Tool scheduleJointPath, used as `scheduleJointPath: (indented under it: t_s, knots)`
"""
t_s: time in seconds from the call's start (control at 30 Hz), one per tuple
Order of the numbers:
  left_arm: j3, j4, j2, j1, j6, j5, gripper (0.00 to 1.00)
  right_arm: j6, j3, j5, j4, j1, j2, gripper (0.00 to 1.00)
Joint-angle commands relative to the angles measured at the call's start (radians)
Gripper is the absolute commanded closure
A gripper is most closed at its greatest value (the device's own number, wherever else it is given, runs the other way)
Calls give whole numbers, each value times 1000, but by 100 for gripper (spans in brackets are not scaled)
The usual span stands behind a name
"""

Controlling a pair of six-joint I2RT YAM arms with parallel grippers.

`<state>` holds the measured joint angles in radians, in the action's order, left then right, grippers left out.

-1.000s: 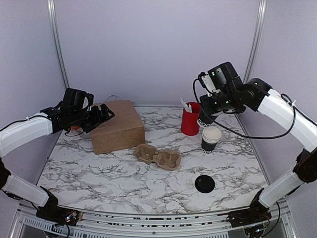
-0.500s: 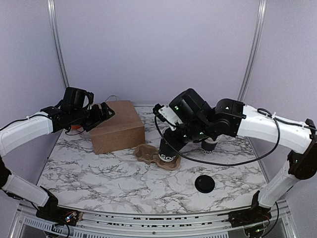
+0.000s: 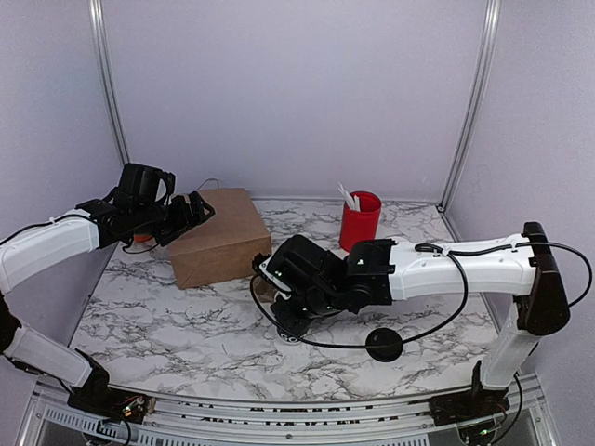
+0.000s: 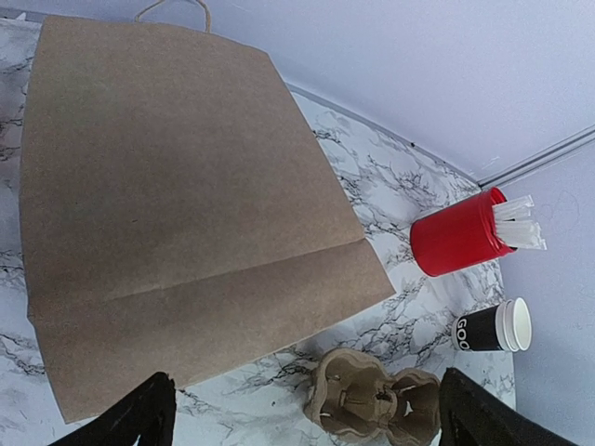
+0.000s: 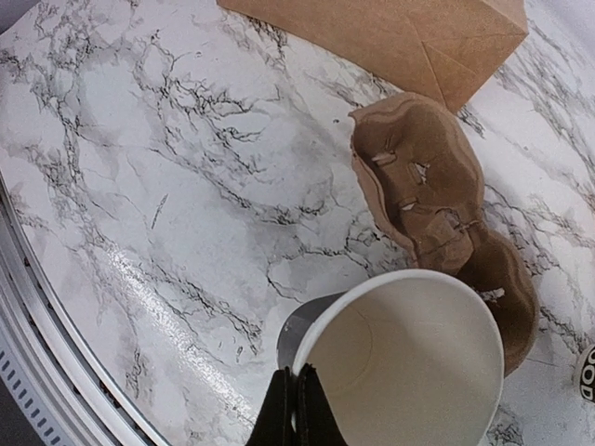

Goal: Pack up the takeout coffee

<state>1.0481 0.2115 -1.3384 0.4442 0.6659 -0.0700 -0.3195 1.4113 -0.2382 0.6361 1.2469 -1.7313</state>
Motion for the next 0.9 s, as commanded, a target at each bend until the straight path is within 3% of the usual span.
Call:
scheduleJointPath:
  t_s: [0.0,0.2,0.47,0.87]
  knots:
    - [-3,-17,22,2,-28,26,1,-36,-1,-35,-103,19,-18,100]
    - [-5,-7,27,-2,-49,33,1,-37,26,-48,-89,35,-67,100]
    - [-8,-4,24,-4,-56,38,1,-36,90,-4,-64,55,-80,61]
    - [-10,-7,33,-1,-60,40,1,-37,152,-63,7,24,39,19]
